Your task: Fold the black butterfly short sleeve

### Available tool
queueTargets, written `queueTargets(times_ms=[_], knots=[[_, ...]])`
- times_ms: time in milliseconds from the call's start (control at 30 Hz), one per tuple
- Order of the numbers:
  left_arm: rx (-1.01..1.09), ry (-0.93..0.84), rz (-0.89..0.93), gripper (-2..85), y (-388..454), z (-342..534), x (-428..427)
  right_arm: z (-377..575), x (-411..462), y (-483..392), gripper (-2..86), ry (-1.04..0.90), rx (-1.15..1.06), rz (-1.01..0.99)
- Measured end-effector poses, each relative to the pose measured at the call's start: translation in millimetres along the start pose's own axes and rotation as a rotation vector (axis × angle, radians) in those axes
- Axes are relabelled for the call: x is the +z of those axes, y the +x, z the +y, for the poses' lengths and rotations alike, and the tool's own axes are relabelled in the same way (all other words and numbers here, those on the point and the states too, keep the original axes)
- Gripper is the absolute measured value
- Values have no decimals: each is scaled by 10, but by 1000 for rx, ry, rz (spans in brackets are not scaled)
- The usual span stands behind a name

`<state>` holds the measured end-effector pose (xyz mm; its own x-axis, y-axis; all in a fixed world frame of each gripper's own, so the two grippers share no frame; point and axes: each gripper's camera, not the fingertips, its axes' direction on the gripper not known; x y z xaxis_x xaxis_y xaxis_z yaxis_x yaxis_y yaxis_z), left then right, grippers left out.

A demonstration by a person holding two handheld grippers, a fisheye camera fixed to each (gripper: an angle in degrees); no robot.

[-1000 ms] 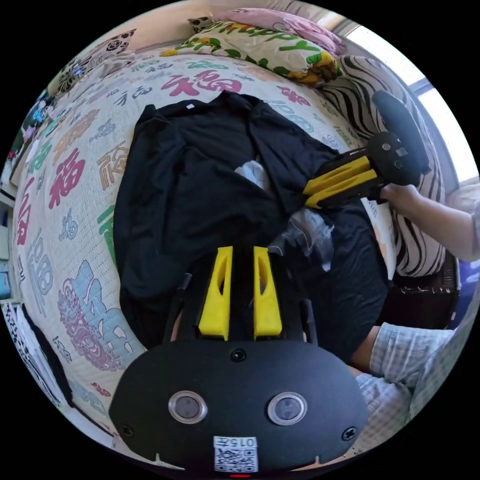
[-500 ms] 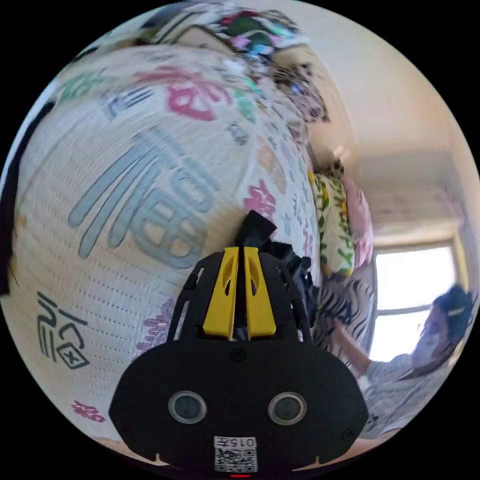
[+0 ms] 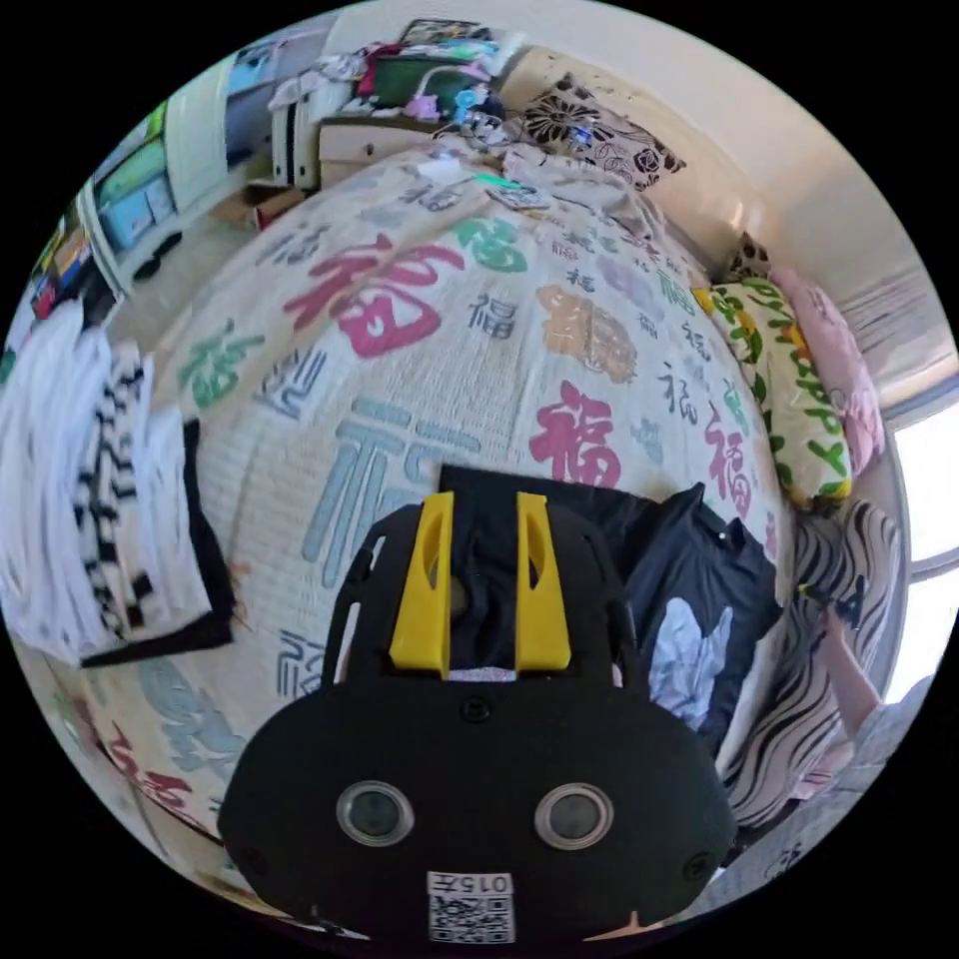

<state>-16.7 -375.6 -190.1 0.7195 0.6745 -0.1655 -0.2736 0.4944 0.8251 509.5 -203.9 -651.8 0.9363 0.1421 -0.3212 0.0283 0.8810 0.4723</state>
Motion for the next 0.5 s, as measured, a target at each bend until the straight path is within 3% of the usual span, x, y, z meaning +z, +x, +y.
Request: queueTargets(times_ms=[67,167,267,367,433,500], knots=[[148,25,86,97,270,-140,2,-100,-34,-199,51,25,-166,-139],[346,-176,274,104,763,-337,393,-253,134,-747,74,-56,-444,-231],[500,-325,276,97,1169,-355,845,-306,404,-1261,84,-187,-634,-294],[619,-508,244,70,1365,-244,1192,-240,624,-1543,76,-300,-758,-191],[671,-477,201,35,1371,-191,1174,-152,634,-1591,55,-291,-859,-111],[632,-506,268,14,1262,-187,1168,-94,650,-1546,10,-330,-902,-100]])
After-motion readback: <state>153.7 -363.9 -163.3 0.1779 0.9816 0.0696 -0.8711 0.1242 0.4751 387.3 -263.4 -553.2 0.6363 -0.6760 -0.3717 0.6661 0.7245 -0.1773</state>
